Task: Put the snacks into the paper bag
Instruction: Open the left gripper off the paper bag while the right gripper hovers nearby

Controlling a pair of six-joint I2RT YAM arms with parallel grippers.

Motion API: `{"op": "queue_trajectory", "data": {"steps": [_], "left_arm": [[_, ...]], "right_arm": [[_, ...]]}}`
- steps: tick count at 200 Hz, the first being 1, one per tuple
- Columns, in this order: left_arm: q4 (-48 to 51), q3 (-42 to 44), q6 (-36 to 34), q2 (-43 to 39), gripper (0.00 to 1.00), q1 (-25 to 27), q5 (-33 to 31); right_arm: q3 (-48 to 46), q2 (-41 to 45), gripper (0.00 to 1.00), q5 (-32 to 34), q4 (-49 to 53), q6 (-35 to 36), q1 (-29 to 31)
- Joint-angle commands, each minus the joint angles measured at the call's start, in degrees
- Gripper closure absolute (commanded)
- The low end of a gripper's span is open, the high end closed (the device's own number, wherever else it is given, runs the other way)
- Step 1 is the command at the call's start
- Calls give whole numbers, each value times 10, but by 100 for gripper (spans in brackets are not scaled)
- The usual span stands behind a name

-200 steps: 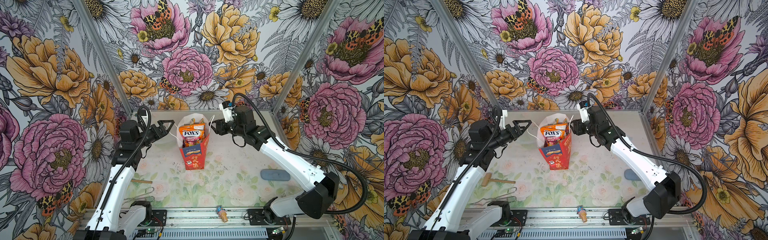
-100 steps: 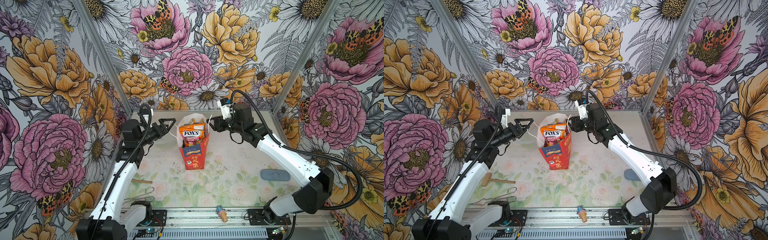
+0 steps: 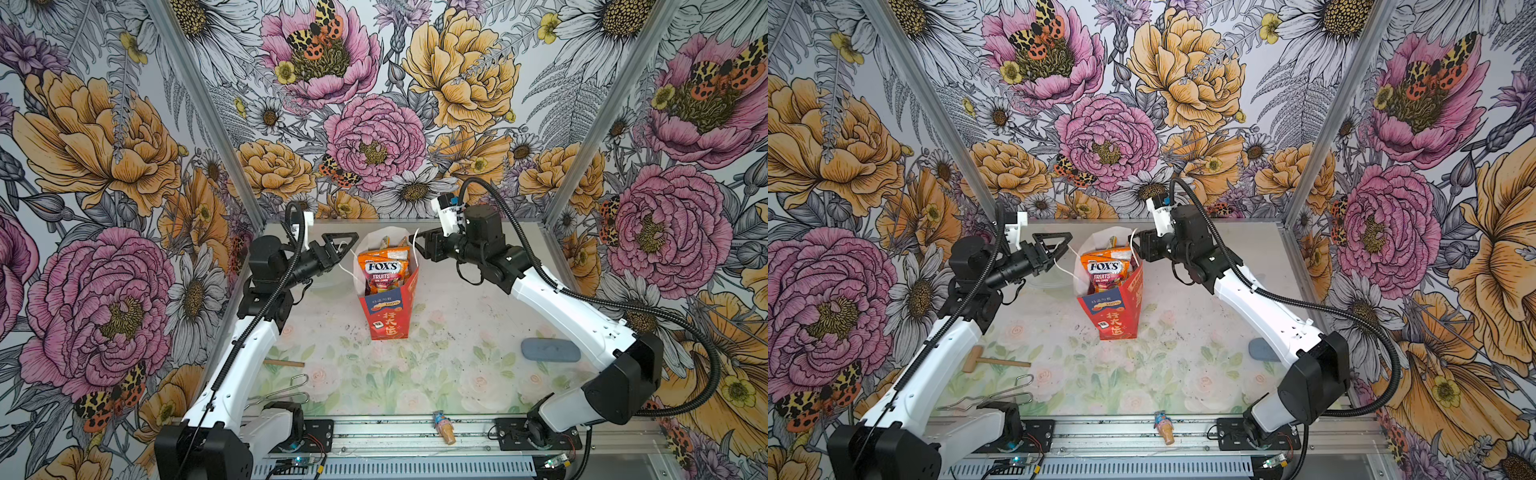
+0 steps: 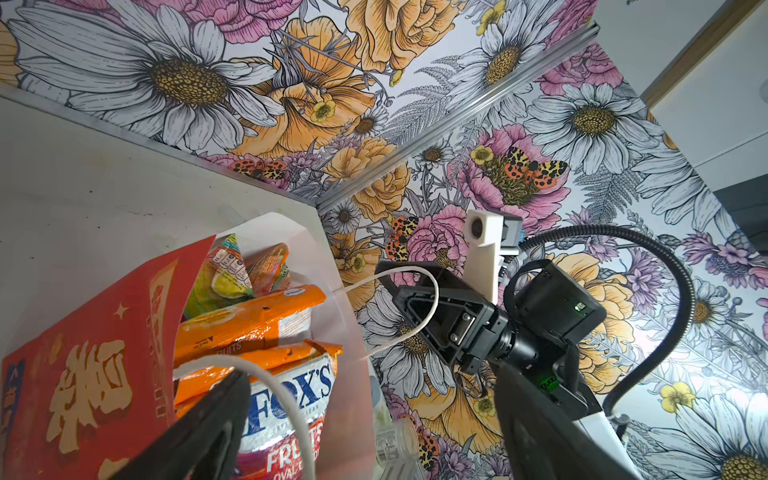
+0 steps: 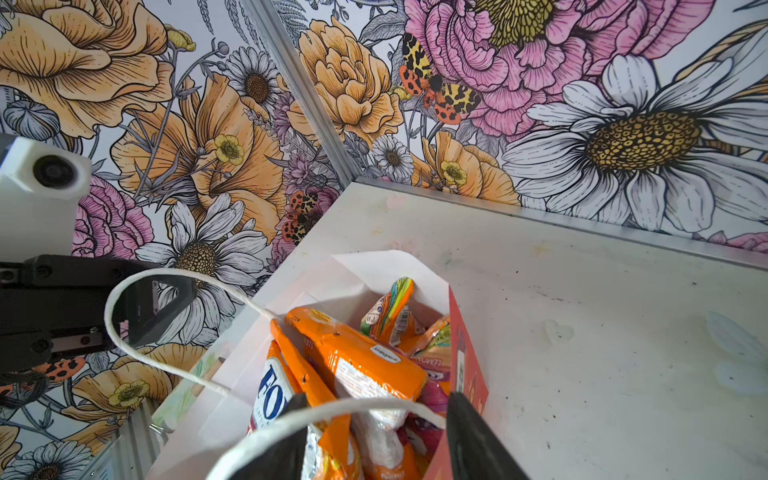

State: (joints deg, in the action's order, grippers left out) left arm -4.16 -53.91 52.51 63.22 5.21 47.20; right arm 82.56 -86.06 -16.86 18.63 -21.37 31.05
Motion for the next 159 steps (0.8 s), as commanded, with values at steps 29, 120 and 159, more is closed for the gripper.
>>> {"op": "queue_trajectory", "data": {"steps": [29,120,159], "left_arm": [[-31,-6,16,-2,7,7,33],[-82,-30,40,11,6,14,38],[-122,-20,59,27,6,20,37]], "right_arm": [[2,-1,45,-9,-19,6,-5],[-26,1,44,-19,-88,16,-5],[-69,-7,44,-23,-164,9,-6]]}}
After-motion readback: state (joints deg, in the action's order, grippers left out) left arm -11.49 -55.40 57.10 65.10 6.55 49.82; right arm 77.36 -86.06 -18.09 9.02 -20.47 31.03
